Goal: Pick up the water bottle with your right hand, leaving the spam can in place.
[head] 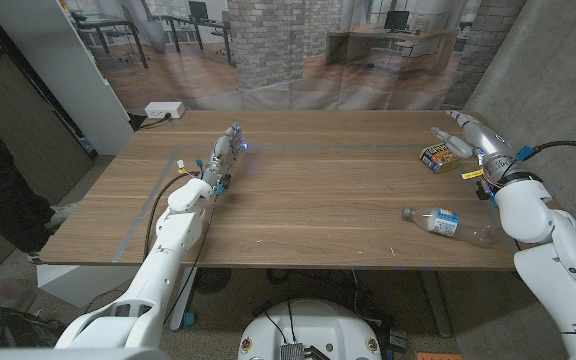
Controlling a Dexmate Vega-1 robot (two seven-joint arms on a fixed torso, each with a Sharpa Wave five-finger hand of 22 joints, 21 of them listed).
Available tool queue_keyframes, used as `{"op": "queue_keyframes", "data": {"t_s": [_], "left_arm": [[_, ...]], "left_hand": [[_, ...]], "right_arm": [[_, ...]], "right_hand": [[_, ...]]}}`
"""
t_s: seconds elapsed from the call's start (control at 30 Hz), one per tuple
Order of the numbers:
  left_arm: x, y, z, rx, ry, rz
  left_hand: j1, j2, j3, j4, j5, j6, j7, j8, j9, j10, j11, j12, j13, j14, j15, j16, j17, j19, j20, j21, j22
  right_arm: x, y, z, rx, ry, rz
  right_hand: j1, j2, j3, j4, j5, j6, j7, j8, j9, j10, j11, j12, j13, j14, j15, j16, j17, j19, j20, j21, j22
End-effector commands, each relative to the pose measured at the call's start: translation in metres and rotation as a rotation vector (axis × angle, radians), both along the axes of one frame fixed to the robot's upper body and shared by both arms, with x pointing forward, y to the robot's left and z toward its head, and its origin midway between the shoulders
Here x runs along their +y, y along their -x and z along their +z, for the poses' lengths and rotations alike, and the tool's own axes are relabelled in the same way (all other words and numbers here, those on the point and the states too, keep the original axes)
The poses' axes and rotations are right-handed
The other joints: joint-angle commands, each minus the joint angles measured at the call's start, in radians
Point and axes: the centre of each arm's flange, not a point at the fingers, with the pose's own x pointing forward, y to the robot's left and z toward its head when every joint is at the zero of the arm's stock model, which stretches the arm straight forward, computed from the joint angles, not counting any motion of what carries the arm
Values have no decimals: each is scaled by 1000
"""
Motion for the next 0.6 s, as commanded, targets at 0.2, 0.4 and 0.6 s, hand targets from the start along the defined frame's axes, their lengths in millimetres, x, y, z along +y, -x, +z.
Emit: {"op": "queue_keyframes", "data": {"t_s": [0.2,0.4,0.6], "left_arm": [[-4,0,-1,2,-8,-9],[-4,0,-1,3,-9,-11],[-5,0,-2,4,-11,-15]], "left_hand": [[5,35,-4,2,1,-181,0,4,6,-173,0,6,5,-189,3,3,5,-101,8,-4,2],[5,35,-4,2,1,-180,0,4,6,-173,1,7,5,-189,3,3,5,-100,8,-4,2],[5,35,-4,2,1,-181,0,3,6,-172,2,6,5,-189,4,3,5,-100,9,-5,2]], "right_arm": [[1,18,-5,61,43,-80],[1,23,-7,94,61,-113],[0,27,-9,123,61,-136]], "right_hand": [[26,13,15,-13,-1,31,-12,10,5,25,-10,8,3,28,-8,13,0,24,-11,13,6],[32,17,18,-16,-1,38,-13,11,6,30,-13,9,3,33,-11,13,1,29,-12,14,6],[38,19,21,-19,-1,43,-18,11,6,36,-16,9,4,42,-15,15,1,35,-9,15,6]]}}
